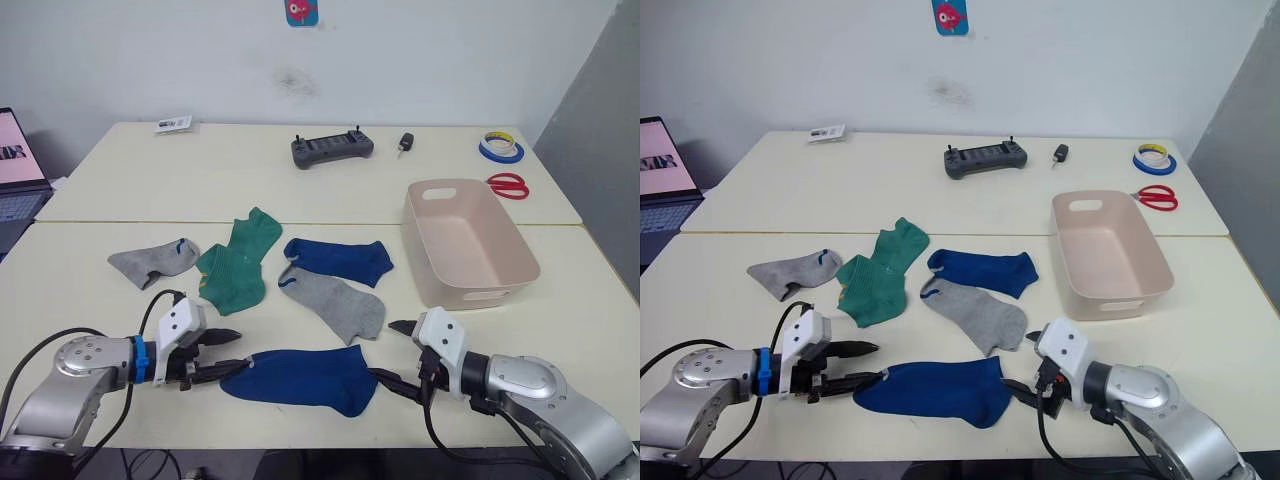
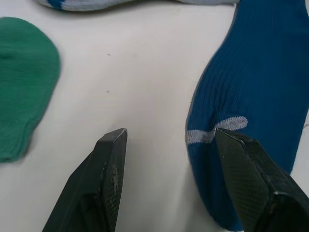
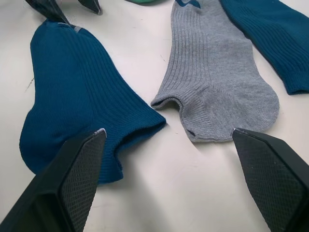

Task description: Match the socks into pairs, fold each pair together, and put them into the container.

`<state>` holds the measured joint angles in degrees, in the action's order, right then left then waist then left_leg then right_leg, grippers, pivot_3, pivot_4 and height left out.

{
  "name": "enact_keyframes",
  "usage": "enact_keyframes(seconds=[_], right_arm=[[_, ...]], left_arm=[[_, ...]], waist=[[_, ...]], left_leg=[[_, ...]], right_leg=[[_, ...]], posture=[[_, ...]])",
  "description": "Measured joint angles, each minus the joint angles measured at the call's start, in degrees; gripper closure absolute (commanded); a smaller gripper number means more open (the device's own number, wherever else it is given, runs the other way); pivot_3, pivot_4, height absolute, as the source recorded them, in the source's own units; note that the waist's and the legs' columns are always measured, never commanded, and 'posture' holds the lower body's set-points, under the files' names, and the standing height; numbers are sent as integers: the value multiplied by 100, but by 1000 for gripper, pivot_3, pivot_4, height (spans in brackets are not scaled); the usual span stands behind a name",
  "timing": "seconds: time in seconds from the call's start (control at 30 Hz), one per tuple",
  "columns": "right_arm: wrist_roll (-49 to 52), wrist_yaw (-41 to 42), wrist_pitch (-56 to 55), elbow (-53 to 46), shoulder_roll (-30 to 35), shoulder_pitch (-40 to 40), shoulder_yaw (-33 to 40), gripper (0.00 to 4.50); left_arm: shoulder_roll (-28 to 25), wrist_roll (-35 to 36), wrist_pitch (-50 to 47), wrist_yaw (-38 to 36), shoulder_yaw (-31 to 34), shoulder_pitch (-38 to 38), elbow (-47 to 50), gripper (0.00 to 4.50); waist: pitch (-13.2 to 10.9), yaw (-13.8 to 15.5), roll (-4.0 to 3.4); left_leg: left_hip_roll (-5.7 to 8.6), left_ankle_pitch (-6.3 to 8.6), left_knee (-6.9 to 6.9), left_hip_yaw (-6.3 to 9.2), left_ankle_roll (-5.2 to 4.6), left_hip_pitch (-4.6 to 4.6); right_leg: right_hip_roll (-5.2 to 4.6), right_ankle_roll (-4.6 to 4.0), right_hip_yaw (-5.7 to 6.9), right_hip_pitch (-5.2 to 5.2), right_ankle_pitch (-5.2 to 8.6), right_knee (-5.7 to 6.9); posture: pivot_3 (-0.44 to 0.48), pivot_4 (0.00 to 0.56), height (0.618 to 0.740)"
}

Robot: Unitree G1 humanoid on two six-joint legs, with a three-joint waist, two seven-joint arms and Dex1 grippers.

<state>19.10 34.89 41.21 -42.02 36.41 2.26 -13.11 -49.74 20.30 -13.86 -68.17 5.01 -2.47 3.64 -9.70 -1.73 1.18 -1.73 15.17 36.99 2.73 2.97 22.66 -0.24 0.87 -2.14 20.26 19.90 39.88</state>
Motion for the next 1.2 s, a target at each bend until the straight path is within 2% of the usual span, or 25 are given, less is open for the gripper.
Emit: enact_keyframes(seconds=[0.2,0.37,0.6,0.7,0.8,0.9,1.0,1.2], right_arm=[[-5,2,-47,1,-6,-1,-7,50],[-34,7,-111,1,6,-2,-8,50],[-31,17,-327,1,16,-75,69,50],[10,36,-334,-28,77,-82,190,50],[19,134,-287,-97,366,-145,403,0],[173,153,-11,-183,532,-475,728,0],[202,120,207,-181,657,-1097,916,0],[-972,304,-296,813,1119,-2385,-95,0]], left_arm=[[141,-447,800,230,-113,65,-206,1522],[312,-517,1156,524,-68,91,-365,1522],[448,262,729,458,403,-208,29,1522],[178,655,356,211,600,-179,230,1522],[-147,899,47,-40,720,138,326,999],[-345,952,-136,-250,720,561,301,129],[-408,1031,-316,-355,719,1007,298,59],[-357,1043,-568,-392,468,1318,366,59]], waist=[[1,3,-1],[1,2,-1],[0,-5,1],[0,-6,1],[-1,2,1],[-2,0,0],[-2,-23,-1],[-5,-26,-4]], left_leg=[[0,0,0,1,0,-2],[0,0,0,0,0,-5],[-2,0,1,2,0,-1],[-1,0,2,2,0,-1],[3,0,2,1,0,-1],[2,0,2,1,0,0],[0,0,-1,-1,0,-4],[0,0,2,-1,-1,3]], right_leg=[[-1,0,1,-2,0,1],[-1,0,1,-4,0,2],[-1,0,3,-2,0,2],[0,0,4,-3,0,2],[0,0,4,-4,0,1],[1,0,4,-2,0,2],[6,0,-1,-1,0,2],[8,-1,-3,7,0,1]], posture=[[0,150,740],[0,150,740],[0,150,740],[0,150,740],[0,150,740],[0,150,740],[0,150,740],[0,150,740]])
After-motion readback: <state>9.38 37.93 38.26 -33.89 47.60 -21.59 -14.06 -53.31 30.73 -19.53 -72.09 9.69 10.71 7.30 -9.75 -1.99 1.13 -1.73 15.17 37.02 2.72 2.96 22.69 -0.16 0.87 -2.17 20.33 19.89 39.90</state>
